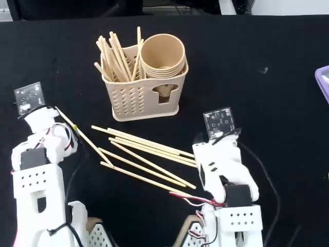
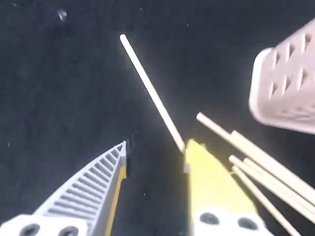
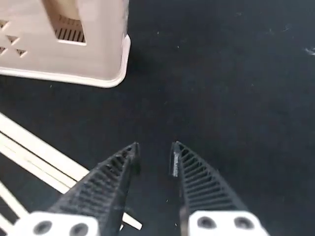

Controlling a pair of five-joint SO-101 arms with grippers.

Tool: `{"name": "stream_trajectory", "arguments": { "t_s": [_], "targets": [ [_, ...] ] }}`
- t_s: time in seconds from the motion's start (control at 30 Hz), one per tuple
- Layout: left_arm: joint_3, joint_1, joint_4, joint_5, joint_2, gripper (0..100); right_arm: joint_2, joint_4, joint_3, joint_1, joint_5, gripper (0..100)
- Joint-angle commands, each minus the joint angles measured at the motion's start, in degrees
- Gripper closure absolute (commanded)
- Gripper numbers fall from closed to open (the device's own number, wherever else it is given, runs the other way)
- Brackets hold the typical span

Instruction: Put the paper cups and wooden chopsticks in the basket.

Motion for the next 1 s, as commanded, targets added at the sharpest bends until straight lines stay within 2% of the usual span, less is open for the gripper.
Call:
{"name": "stream_trajectory", "arguments": {
  "t_s": [0.0, 0.17, 0.53, 0.7, 0.9, 0.97],
  "targets": [
    [-3.2, 0.7, -0.6, 0.4, 6.3, 73, -1.7, -3.0, 1.4, 1.1, -0.5, 88.6],
    [-10.0, 0.7, -4.0, 0.8, 23.3, 73, -3.0, -3.1, 2.5, 1.1, -0.5, 88.6],
    [-32.6, 0.5, -4.0, 9.5, 55.1, 73, -8.0, -3.1, 5.1, 1.1, -0.5, 88.6],
    [-37.5, 0.3, -4.0, 12.0, 61.0, 79, -11.8, -3.0, 7.1, 1.1, -0.5, 88.6],
    [-37.6, 0.2, -3.9, 15.7, 62.8, 97, -16.5, -2.6, 9.3, 1.1, -0.5, 88.6],
    [-37.7, -0.2, -2.8, 15.8, 62.2, 96, -17.6, -2.5, 9.8, 1.1, -0.5, 88.6]
  ]
}}
